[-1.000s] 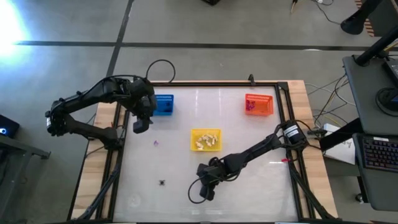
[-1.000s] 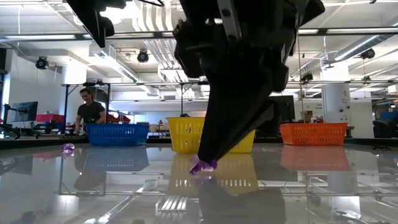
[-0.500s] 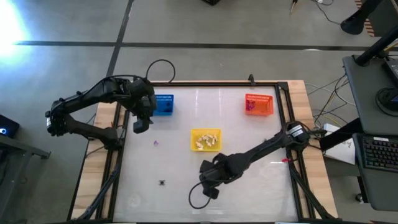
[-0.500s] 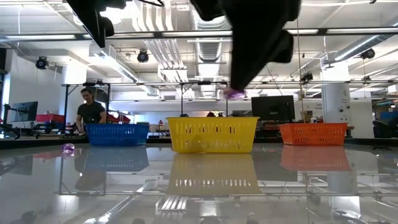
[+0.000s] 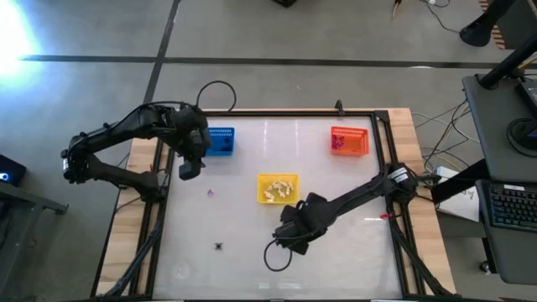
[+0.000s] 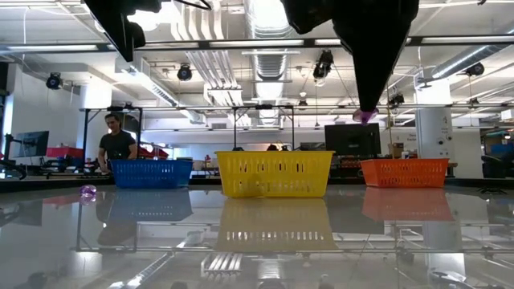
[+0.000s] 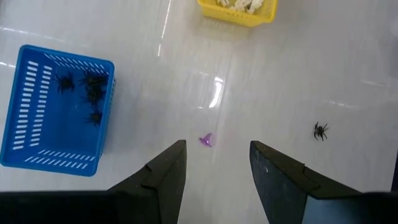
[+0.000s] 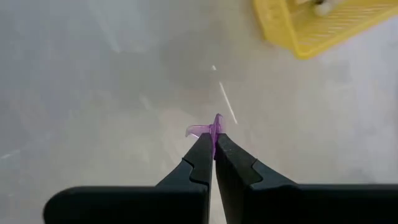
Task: Sort Halloween decoration
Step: Put the purple witch hat toy into the orange bin
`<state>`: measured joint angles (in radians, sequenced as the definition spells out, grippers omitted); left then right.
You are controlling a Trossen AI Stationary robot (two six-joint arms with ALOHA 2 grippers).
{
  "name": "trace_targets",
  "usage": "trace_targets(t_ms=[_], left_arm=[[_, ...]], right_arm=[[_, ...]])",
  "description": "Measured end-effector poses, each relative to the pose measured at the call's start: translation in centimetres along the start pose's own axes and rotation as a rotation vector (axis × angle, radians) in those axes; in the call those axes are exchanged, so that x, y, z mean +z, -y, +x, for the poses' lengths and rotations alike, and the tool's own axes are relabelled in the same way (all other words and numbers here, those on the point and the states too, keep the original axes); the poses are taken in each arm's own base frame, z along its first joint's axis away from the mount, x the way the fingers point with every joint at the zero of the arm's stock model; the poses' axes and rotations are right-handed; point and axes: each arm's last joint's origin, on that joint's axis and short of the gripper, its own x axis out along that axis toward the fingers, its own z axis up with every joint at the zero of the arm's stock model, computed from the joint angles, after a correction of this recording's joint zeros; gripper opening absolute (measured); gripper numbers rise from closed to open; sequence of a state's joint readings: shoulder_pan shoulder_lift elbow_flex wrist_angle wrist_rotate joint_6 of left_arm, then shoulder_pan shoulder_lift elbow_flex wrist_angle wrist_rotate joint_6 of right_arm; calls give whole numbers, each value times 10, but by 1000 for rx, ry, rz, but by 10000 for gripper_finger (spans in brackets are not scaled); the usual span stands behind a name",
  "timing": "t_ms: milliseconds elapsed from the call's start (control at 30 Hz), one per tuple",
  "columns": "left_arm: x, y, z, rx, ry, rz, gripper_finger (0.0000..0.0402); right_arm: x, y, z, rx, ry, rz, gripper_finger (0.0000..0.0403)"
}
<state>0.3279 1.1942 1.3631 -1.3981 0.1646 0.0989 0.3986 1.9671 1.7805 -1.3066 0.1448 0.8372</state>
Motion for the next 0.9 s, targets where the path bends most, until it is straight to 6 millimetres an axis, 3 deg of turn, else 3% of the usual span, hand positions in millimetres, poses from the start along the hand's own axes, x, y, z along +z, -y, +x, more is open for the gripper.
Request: trace_targets(t_ms=[267,600,900], left_arm=[[-5,1,-4,1,6,13,160],[-21,4,-13,5,48,31,160],[-49,3,9,27,13,65,160]], right_arm=[[8,18,-3,-37,-28,17,8],[27,66,-33,0,28,111,8],[40,115,-49,-10,34,182,8]])
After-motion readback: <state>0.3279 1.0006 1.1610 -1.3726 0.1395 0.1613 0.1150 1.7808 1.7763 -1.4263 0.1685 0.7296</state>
